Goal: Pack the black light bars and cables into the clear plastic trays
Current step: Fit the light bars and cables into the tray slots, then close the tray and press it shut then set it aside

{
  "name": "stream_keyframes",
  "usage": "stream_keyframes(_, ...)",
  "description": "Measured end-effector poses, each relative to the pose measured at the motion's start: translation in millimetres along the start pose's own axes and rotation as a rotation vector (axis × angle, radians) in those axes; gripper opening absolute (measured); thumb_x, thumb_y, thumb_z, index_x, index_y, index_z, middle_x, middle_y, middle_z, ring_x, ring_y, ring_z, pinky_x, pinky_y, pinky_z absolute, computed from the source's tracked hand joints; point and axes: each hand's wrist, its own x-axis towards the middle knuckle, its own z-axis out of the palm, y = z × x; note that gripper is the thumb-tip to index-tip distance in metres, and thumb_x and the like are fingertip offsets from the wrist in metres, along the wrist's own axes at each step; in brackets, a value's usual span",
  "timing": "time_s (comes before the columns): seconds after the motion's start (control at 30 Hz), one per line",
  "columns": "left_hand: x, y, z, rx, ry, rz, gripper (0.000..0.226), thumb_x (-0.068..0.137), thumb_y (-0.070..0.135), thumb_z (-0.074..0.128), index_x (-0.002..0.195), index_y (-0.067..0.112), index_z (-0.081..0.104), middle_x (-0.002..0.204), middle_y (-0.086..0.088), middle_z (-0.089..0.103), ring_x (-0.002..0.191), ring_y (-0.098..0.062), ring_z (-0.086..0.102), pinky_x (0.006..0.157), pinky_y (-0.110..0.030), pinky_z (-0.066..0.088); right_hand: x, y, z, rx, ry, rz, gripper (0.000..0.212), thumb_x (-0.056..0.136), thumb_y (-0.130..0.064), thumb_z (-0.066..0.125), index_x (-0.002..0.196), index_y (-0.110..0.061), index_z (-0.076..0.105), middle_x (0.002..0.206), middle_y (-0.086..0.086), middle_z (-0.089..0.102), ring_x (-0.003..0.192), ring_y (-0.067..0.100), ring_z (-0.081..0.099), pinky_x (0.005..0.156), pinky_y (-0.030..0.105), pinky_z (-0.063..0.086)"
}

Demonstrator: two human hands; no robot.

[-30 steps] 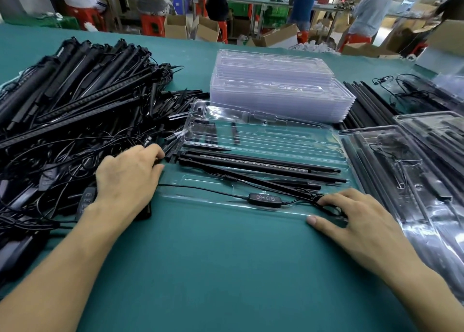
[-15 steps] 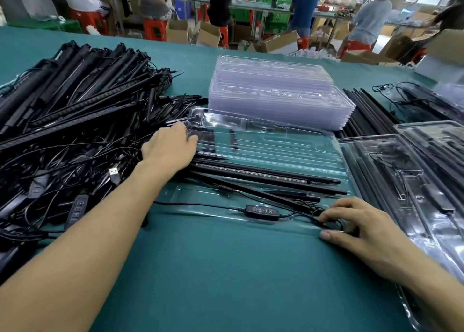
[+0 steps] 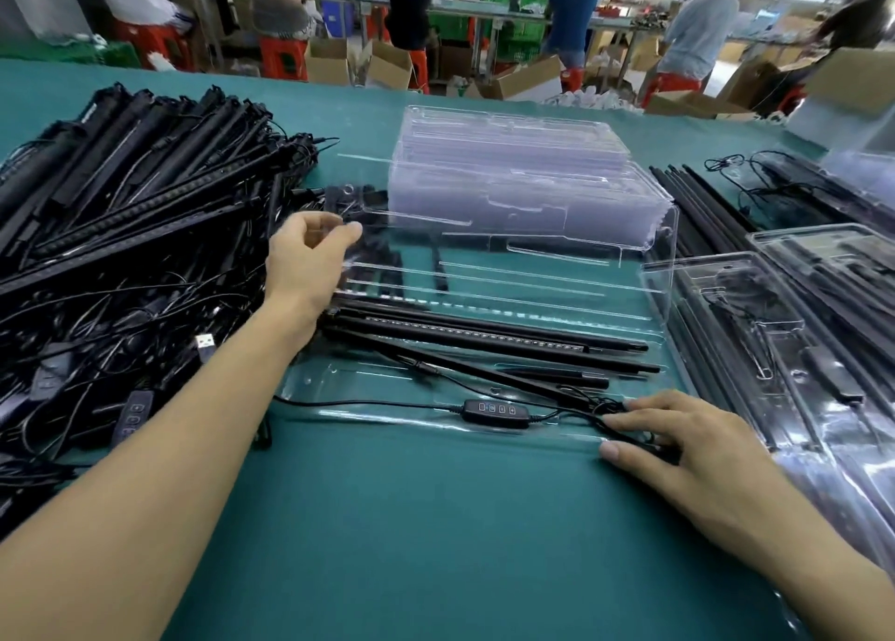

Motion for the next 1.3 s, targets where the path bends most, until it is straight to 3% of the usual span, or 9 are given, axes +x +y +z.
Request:
stream_keyframes(0.1, -19, 11, -13, -0.069, -0.005, 0.067, 0.008, 0.084, 0.033, 0.056, 0.081, 0.026, 0.061, 0.086, 0.009, 0.064, 0.073, -0.001, 0.053, 0.071, -0.024, 0.041, -1, -1, 1, -0.019, -0.002, 0.013, 0.059, 0.069, -0.075, 0.045, 0.106, -0.039, 0.073, 0.109, -0.020, 0.061, 0.108, 0.004, 0.057, 0.096, 0.029, 0.044)
stream_keyframes(0.3, -47, 16, -32, -0.230, -0.016, -0.015, 0.064, 0.092, 0.059, 0.018, 0.082, 0.020, 0.068, 0.091, -0.002, 0.072, 0.073, -0.008, 0.053, 0.065, -0.030, 0.035, -3, -3, 3, -0.081, -0.021, 0.052, 0.063, 0.071, -0.076, 0.038, 0.114, -0.041, 0.069, 0.118, -0.018, 0.060, 0.115, 0.009, 0.053, 0.101, 0.030, 0.040)
stream_keyframes(0.4, -46, 19, -40, -0.184, -0.026, -0.134, 0.068, 0.089, 0.072, 0.035, 0.078, 0.015, 0.071, 0.090, -0.004, 0.072, 0.074, -0.011, 0.054, 0.068, -0.030, 0.043, -4, -4, 5, -0.111, -0.023, 0.076, 0.055, 0.077, -0.072, 0.044, 0.116, -0.042, 0.068, 0.121, -0.018, 0.056, 0.116, 0.009, 0.053, 0.099, 0.029, 0.041)
stream_keyframes(0.53, -46, 21, -57, -0.152, -0.072, -0.089, 0.004, 0.078, 0.022, 0.074, 0.075, 0.019, 0.074, 0.081, 0.008, 0.075, 0.070, 0.000, 0.061, 0.070, -0.025, 0.043, -8, -5, 8, -0.134, 0.004, 0.109, 0.043, 0.083, -0.064, 0.053, 0.119, -0.043, 0.066, 0.103, -0.017, 0.043, 0.094, 0.009, 0.054, 0.081, 0.025, 0.037)
stream_keyframes(0.7, -66, 11, -74, 0.232, -0.352, 0.079, 0.043, 0.070, -0.014, 0.074, 0.086, 0.026, 0.079, 0.087, 0.003, 0.077, 0.075, -0.016, 0.068, 0.069, -0.025, 0.058, -13, -13, 11, -0.230, 0.012, 0.097, 0.047, 0.087, -0.060, 0.051, 0.128, -0.039, 0.062, 0.097, -0.013, 0.044, 0.100, 0.013, 0.053, 0.089, 0.029, 0.040)
stream_keyframes(0.93, -94, 13, -41, 0.769, -0.326, 0.446, 0.040, 0.080, -0.003, 0.055, 0.092, 0.027, 0.077, 0.106, 0.007, 0.074, 0.106, -0.021, 0.064, 0.099, -0.034, 0.047, -24, -25, 15, -0.394, -0.037, 0.117, 0.065, 0.090, -0.065, 0.023, 0.145, -0.037, 0.043, 0.112, -0.010, 0.047, 0.110, 0.016, 0.046, 0.096, 0.030, 0.039)
stream_keyframes(1.03, -108, 20, -33, 0.808, -0.392, 0.578, 0.029, 0.089, 0.029, 0.050, 0.107, 0.027, 0.073, 0.114, 0.009, 0.071, 0.111, -0.019, 0.061, 0.094, -0.038, 0.052, -25, -28, 14, -0.413, -0.032, 0.119, 0.075, 0.084, -0.068, 0.012, 0.145, -0.037, 0.042, 0.114, -0.009, 0.047, 0.110, 0.016, 0.045, 0.096, 0.029, 0.039)
stream_keyframes(1.13, -118, 26, -28, 0.898, -0.586, 0.728, 0.058, 0.086, 0.068, 0.040, 0.121, 0.031, 0.068, 0.122, 0.007, 0.067, 0.117, -0.017, 0.060, 0.099, -0.039, 0.048, -27, -30, 15, -0.400, -0.011, 0.125, 0.075, 0.084, -0.066, 0.015, 0.143, -0.034, 0.048, 0.111, -0.006, 0.051, 0.108, 0.018, 0.047, 0.094, 0.032, 0.039)
stream_keyframes(1.3, -120, 25, -26, 1.088, -0.608, 0.992, 0.066, 0.070, 0.061, 0.075, 0.127, 0.031, 0.064, 0.124, -0.003, 0.065, 0.110, -0.026, 0.064, 0.088, -0.046, 0.054, -29, -34, 14, -0.375, 0.008, 0.137, 0.072, 0.085, -0.064, 0.019, 0.140, -0.031, 0.052, 0.112, -0.004, 0.051, 0.107, 0.020, 0.049, 0.093, 0.034, 0.042)
